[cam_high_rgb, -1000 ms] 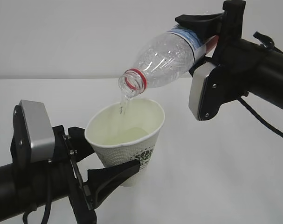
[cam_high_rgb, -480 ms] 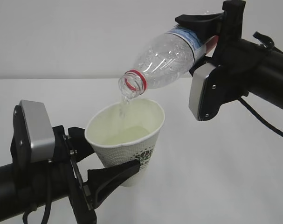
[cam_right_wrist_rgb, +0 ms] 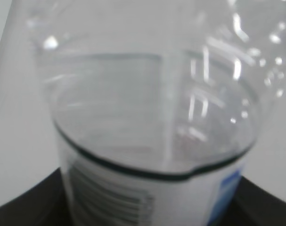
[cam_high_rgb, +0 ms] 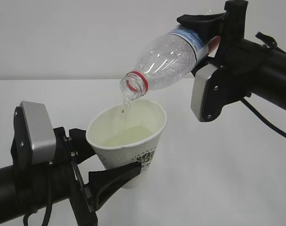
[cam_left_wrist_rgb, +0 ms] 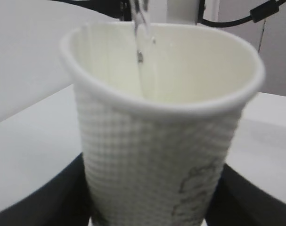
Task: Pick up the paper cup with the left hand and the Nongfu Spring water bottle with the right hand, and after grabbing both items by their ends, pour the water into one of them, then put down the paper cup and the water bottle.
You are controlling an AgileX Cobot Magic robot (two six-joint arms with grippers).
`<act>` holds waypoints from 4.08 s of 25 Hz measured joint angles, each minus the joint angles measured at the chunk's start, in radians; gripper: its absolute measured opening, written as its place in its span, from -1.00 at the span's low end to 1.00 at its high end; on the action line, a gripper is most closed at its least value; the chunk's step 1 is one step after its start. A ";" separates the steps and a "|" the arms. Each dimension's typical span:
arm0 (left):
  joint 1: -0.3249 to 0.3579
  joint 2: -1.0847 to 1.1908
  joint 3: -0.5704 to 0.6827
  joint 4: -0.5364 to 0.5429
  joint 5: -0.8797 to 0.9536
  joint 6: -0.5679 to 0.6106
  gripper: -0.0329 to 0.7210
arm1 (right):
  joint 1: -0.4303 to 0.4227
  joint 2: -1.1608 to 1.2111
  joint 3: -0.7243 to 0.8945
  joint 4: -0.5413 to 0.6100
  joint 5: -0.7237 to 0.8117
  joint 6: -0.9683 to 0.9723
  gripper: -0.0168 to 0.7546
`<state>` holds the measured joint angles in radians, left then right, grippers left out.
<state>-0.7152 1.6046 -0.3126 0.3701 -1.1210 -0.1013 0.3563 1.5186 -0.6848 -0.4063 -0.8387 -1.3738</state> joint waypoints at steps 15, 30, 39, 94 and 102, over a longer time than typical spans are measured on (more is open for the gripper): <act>0.000 0.002 0.000 0.002 0.006 0.000 0.34 | 0.000 0.000 0.000 0.002 0.000 -0.010 0.28; 0.000 0.002 0.000 0.002 0.009 0.000 0.34 | 0.000 0.000 0.000 0.002 0.000 -0.012 0.28; 0.000 0.002 0.000 0.002 0.009 0.000 0.34 | 0.000 0.000 0.000 0.002 -0.002 -0.018 0.28; 0.000 0.002 0.000 0.002 0.012 0.000 0.34 | 0.000 0.000 0.034 0.061 -0.008 0.702 0.28; 0.000 0.002 0.000 0.000 0.012 0.000 0.34 | 0.000 0.000 0.034 0.080 -0.008 0.869 0.28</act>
<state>-0.7152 1.6064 -0.3126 0.3699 -1.1092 -0.1013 0.3563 1.5186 -0.6511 -0.3265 -0.8471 -0.5050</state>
